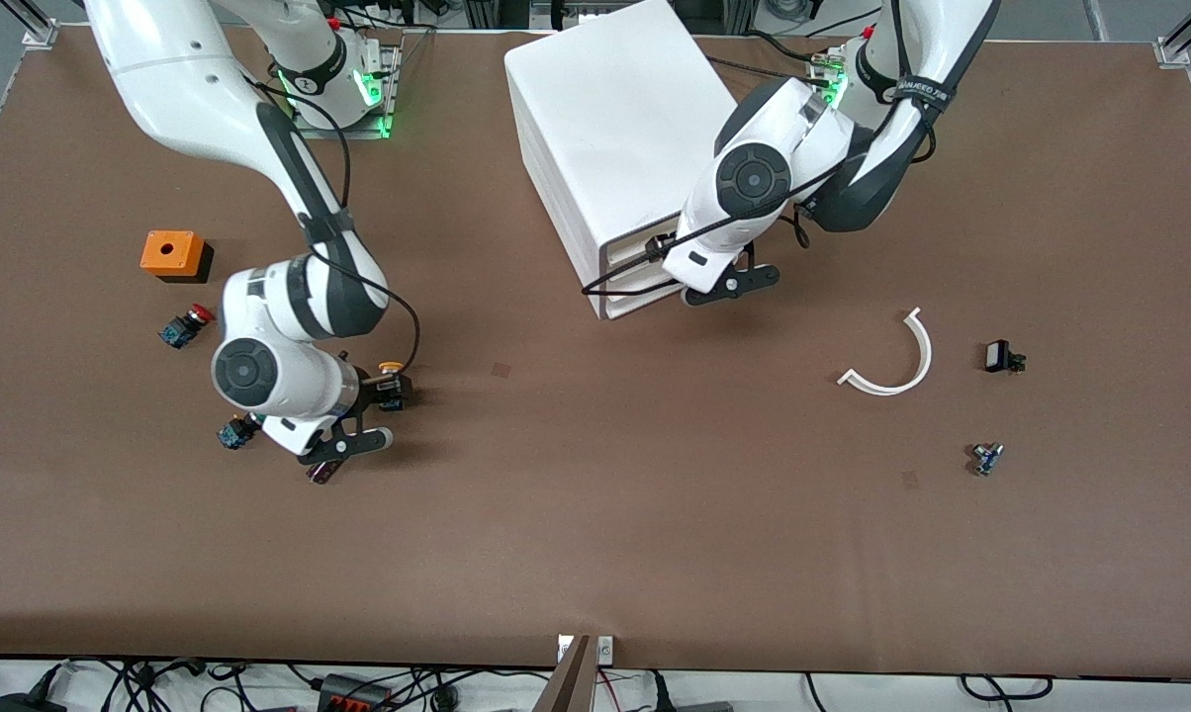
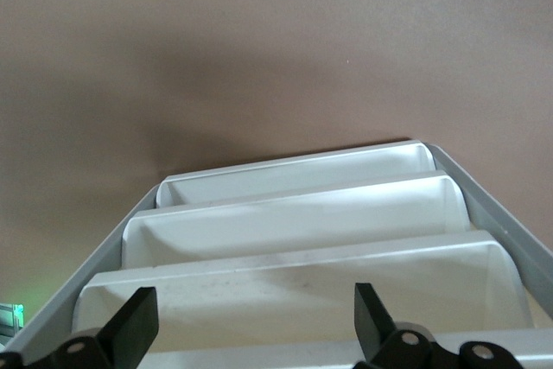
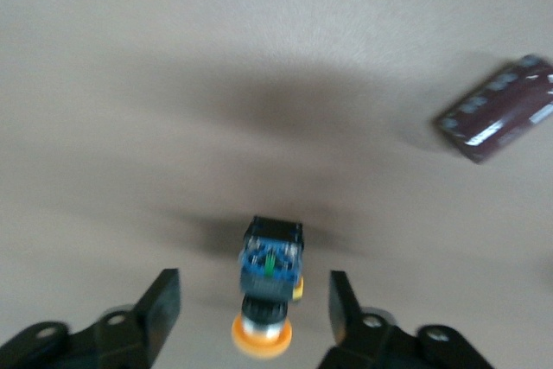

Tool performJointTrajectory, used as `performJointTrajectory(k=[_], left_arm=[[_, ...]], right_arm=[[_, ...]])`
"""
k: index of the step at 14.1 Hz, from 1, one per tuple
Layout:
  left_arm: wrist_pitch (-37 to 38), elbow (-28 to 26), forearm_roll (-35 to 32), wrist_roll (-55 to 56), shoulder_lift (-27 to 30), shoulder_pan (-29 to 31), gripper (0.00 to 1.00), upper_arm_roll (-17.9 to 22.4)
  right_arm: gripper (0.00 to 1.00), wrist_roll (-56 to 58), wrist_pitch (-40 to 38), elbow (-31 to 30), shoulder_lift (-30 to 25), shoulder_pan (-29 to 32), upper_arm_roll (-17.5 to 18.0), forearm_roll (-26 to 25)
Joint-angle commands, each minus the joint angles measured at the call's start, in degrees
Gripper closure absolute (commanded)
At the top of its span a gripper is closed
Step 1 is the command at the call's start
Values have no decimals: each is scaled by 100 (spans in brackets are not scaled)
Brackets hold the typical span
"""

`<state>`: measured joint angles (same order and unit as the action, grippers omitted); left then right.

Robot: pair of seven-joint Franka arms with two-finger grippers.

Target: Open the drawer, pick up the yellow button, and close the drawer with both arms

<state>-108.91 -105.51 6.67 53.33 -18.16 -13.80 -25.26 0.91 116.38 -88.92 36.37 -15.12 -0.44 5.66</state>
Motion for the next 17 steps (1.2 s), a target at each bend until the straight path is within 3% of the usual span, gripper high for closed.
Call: performJointTrajectory(k=[1,4,7,10,17], left_arm=[[-60,-215,141,37,198,44,0,-84],[-52,-180,141,29,207,70,0,-84],[53,56,19,-111,242,210,0,-14],[369,460,-560,-1083,234,631,0,-14],[2433,2226,-957,-3598,49,2099,0,12]], right_arm=[[0,23,-1262,908,-183,70,-166,67],[0,23,-1960,1447,-419,70,-438,102],[0,-152,-2110,1447,-903,114,-562,119],[0,-241,-2522,1456,-1342,272,-623,49],[0,-197,-2901,1940,-1659,325,-1405,84]])
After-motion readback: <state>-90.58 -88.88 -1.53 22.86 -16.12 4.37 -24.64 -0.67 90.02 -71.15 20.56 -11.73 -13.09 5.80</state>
